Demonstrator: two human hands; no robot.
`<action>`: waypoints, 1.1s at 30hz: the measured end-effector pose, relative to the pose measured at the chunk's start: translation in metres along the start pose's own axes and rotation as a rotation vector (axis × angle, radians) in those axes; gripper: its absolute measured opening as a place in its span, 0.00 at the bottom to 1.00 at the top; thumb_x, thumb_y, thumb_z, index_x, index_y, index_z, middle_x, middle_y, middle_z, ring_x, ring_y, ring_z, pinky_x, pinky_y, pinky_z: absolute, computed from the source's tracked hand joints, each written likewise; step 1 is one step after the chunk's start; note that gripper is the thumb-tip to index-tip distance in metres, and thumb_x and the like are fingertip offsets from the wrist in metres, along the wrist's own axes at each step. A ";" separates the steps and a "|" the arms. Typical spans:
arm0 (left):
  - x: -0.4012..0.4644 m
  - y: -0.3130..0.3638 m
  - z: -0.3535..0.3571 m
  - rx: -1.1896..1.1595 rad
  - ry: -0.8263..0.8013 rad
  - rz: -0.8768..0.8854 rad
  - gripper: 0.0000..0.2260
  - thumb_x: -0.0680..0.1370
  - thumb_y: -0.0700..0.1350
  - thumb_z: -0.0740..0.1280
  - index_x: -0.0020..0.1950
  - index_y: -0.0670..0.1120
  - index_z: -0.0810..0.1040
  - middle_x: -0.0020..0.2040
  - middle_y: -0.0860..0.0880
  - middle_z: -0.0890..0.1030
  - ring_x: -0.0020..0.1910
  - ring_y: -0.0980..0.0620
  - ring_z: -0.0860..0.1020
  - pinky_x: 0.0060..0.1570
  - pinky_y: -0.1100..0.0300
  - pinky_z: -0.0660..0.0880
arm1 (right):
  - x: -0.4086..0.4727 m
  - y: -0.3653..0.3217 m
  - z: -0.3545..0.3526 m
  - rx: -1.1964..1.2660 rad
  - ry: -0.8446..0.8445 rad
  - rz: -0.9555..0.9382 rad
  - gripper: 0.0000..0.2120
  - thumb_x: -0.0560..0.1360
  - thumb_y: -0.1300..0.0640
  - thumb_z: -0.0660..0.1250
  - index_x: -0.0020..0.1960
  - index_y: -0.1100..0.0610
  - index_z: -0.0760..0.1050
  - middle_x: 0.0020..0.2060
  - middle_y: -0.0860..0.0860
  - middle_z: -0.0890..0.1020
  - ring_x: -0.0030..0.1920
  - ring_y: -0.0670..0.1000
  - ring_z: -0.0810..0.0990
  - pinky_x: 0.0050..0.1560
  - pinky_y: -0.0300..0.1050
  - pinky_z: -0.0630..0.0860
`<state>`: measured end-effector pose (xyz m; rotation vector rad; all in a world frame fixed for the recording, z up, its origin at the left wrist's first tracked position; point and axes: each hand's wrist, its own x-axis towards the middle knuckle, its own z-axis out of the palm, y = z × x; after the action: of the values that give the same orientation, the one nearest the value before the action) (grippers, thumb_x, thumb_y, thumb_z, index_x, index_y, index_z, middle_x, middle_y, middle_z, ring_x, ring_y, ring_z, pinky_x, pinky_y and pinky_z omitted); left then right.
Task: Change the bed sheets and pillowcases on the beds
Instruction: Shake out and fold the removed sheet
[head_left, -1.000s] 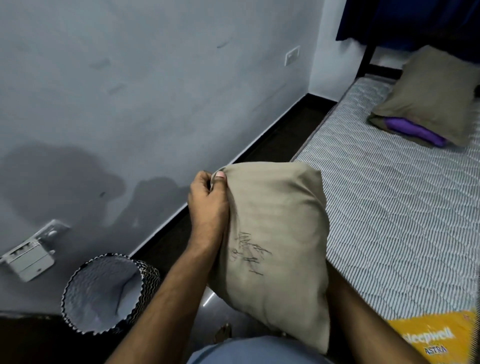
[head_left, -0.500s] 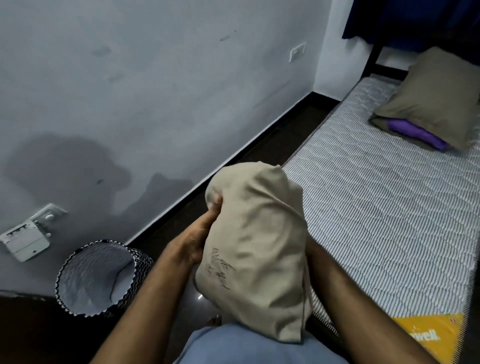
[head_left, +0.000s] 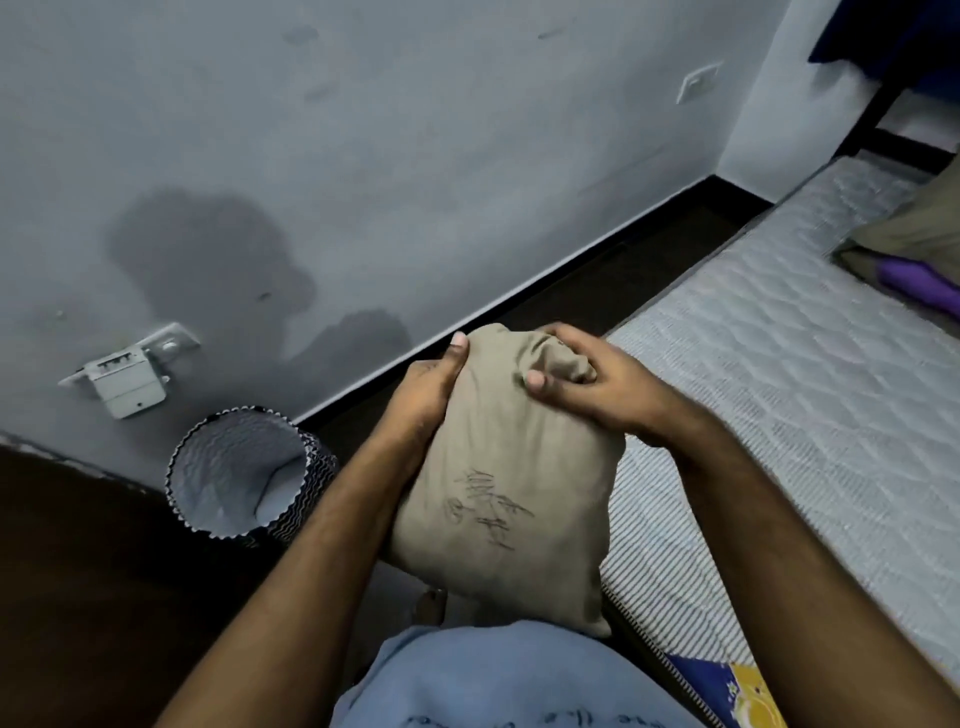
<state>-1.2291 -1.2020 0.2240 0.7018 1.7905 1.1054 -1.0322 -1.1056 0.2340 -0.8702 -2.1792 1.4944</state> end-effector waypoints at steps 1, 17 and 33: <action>-0.001 0.000 -0.005 -0.056 -0.015 -0.015 0.27 0.80 0.66 0.61 0.52 0.43 0.86 0.47 0.44 0.87 0.50 0.44 0.85 0.57 0.47 0.79 | 0.012 -0.002 0.004 0.005 0.016 -0.023 0.13 0.78 0.45 0.70 0.55 0.54 0.78 0.46 0.45 0.83 0.47 0.43 0.81 0.50 0.46 0.78; 0.040 -0.050 -0.202 -0.829 0.370 -0.137 0.17 0.86 0.50 0.58 0.48 0.43 0.81 0.40 0.48 0.86 0.38 0.52 0.85 0.37 0.62 0.81 | 0.125 -0.024 0.169 0.728 -0.250 0.238 0.38 0.71 0.28 0.60 0.71 0.52 0.69 0.68 0.50 0.77 0.69 0.51 0.74 0.67 0.53 0.74; 0.036 -0.156 -0.444 -0.872 0.356 -0.058 0.30 0.81 0.68 0.53 0.61 0.48 0.84 0.56 0.47 0.85 0.57 0.49 0.82 0.59 0.53 0.79 | 0.262 -0.102 0.397 0.859 -0.433 0.650 0.20 0.79 0.45 0.66 0.60 0.58 0.83 0.59 0.60 0.83 0.59 0.59 0.82 0.58 0.56 0.80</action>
<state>-1.6455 -1.4160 0.1607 -0.0792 1.3646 1.8610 -1.4954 -1.2372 0.1650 -1.0134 -1.2041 2.8239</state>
